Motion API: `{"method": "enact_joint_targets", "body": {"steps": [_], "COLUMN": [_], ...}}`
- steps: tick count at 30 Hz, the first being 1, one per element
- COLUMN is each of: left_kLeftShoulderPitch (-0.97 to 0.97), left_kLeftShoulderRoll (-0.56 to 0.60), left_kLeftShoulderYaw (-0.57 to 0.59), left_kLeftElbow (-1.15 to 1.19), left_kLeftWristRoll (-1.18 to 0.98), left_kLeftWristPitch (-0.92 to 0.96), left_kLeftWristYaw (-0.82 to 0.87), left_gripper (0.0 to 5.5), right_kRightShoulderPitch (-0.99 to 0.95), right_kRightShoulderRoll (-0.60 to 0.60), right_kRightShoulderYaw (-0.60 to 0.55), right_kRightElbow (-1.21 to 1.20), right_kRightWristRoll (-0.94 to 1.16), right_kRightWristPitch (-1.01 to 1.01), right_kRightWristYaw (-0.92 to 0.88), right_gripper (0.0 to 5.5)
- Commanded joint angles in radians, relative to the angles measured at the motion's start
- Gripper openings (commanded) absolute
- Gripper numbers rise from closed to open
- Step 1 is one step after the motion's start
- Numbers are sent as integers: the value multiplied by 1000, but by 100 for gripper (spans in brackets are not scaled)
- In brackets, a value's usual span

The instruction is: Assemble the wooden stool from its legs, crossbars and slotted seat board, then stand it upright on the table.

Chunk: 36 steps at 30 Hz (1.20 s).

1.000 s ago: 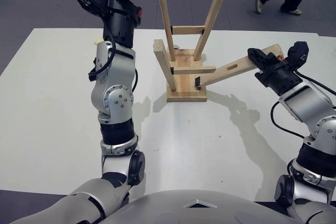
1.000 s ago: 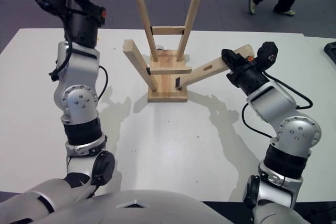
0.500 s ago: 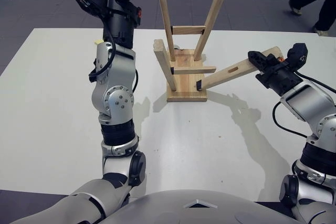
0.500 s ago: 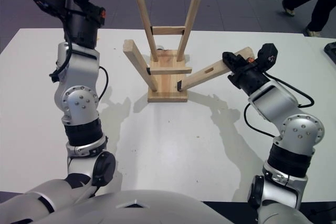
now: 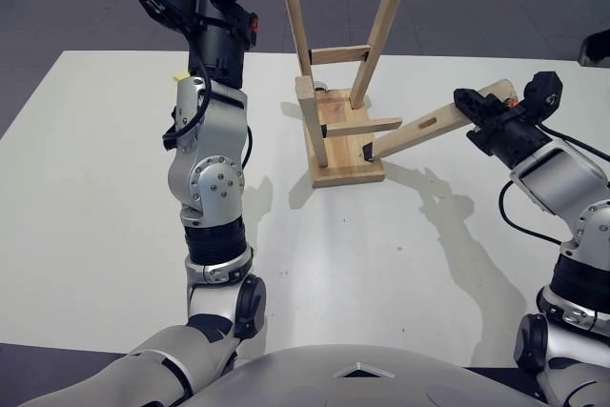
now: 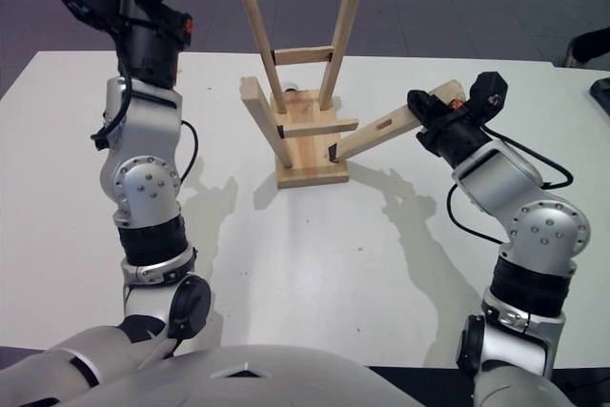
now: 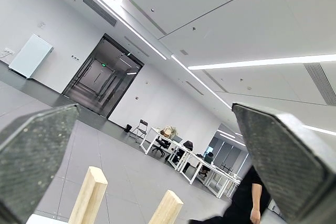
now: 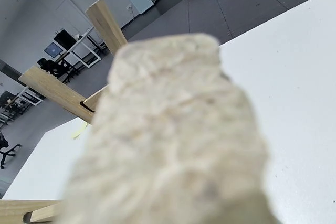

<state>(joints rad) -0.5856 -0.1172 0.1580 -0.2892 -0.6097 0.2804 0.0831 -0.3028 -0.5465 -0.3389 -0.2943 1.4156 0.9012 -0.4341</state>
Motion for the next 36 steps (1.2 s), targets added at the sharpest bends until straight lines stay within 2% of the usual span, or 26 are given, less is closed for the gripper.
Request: {"method": "enact_joint_targets", "body": {"steps": [1, 11, 20, 36], "left_kLeftShoulderPitch": [-12, -29, -51, -72], "left_kLeftShoulderRoll": [-5, 1, 14, 18], "left_kLeftShoulderYaw": [-14, -35, -34, -31], "left_kLeftElbow": [-16, -16, 0, 47], "left_kLeftWristRoll": [10, 6, -3, -3], "left_kLeftWristPitch": [9, 29, 56, 64], "left_kLeftWristYaw": [15, 11, -3, -39], "left_gripper": [540, 540, 540, 540], "right_kRightShoulderPitch": [-11, -15, -64, -113], "right_kRightShoulderRoll": [-53, -21, 34, 106], "right_kRightShoulderYaw": [57, 117, 130, 180], "right_kRightElbow": [-10, -6, -19, -14], "right_kRightWristRoll": [-97, -176, -182, -320], "right_kRightWristPitch": [56, 78, 77, 99], "right_kRightWristYaw": [-1, 18, 0, 52], "right_gripper": [100, 100, 100, 100]}}
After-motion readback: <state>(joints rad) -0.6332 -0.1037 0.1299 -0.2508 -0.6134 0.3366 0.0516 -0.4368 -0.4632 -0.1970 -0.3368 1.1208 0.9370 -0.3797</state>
